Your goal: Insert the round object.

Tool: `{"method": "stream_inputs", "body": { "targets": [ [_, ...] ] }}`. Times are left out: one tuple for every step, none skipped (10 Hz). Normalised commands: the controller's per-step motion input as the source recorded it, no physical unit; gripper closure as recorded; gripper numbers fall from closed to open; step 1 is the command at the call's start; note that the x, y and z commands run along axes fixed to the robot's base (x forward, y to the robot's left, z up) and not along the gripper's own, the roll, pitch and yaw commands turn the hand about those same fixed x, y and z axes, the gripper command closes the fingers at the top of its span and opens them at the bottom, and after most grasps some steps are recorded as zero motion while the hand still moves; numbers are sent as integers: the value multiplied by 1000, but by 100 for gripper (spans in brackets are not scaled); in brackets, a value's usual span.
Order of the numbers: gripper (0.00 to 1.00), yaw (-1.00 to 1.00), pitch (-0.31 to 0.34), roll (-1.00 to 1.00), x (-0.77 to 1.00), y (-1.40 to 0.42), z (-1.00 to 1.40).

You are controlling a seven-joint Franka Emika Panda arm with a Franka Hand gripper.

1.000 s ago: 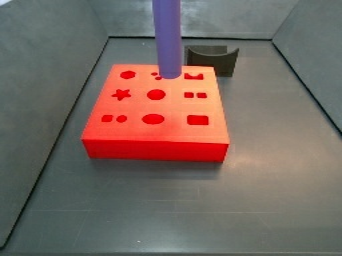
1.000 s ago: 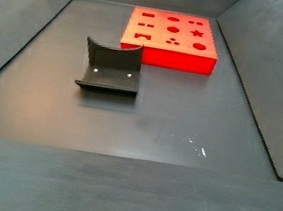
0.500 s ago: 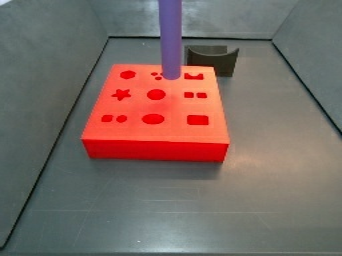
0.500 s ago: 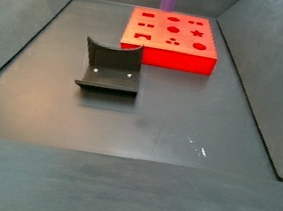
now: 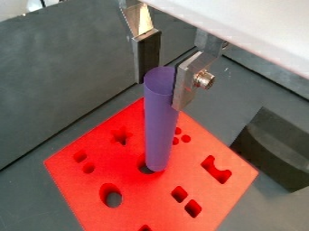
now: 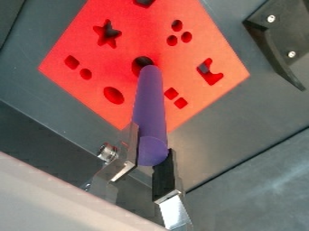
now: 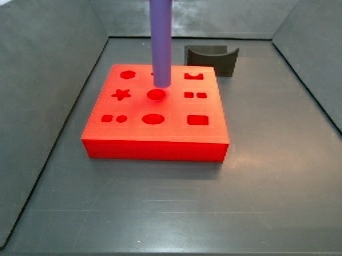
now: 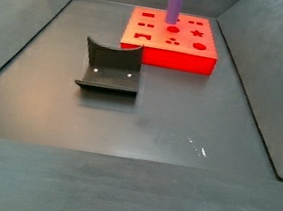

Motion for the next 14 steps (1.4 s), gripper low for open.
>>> {"method": "stream_inputs", "body": {
  "targets": [
    [100, 0, -44, 47, -171, -37, -280],
    [100, 0, -63, 51, -246, -51, -243],
    [100, 0, -69, 56, -249, -77, -211],
    [100, 0, -104, 16, 0, -111, -183],
    [100, 0, -114, 53, 183, 0, -249],
    [100, 0, -93, 74, 234, 9, -249],
    [100, 0, -71, 106, 129, 17, -254],
    [100, 0, -13, 111, -3, 0, -211],
    [100, 0, 0, 30, 0, -17, 0],
    [100, 0, 26, 29, 103, -11, -37],
    [100, 0, -56, 103, 29, -91, -717],
    [100, 0, -130, 99, 0, -100, -960],
    [100, 0, -149, 81, 0, -109, -946],
    [100, 0, -151, 73, 0, -74, -949]
  ]
}}
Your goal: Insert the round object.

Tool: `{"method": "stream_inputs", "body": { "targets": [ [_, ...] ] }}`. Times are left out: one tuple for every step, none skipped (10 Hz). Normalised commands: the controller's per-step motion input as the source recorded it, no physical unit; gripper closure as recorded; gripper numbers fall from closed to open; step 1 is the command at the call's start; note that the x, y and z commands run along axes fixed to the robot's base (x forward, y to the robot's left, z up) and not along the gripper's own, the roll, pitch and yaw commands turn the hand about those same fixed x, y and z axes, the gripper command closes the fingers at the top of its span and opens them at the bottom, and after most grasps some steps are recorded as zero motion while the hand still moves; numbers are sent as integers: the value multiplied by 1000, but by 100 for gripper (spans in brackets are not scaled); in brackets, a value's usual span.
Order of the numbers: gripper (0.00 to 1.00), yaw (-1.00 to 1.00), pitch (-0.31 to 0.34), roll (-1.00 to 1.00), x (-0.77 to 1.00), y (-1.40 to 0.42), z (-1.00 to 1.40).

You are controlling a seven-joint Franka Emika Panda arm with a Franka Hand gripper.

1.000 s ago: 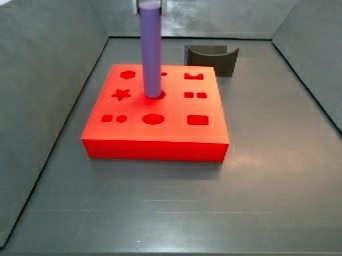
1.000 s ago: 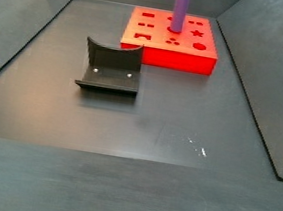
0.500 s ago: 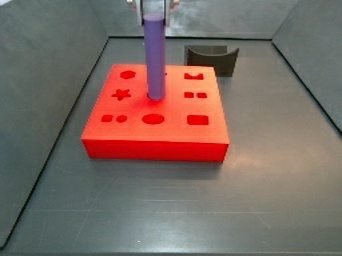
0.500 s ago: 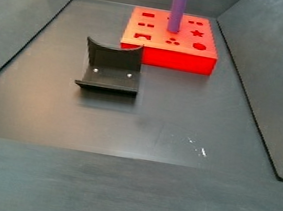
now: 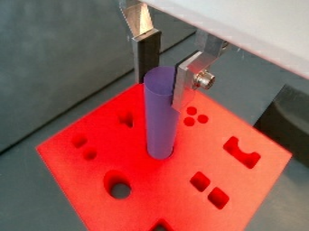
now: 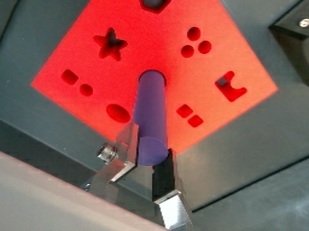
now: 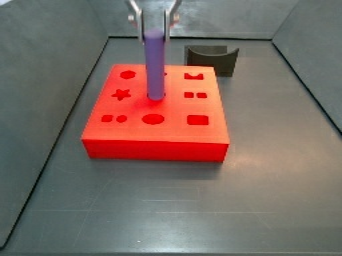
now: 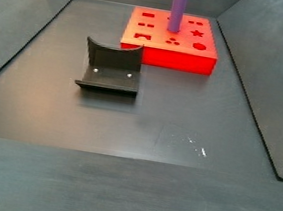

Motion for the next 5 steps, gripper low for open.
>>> {"method": "stream_inputs", "body": {
  "targets": [
    [100, 0, -134, 114, 0, -31, -923],
    [100, 0, -119, 143, 0, -9, -909],
    [100, 0, -151, 91, 0, 0, -923],
    [100, 0, -170, 84, 29, 0, -860],
    [100, 0, 0, 0, 0, 0, 0]
  ]
}}
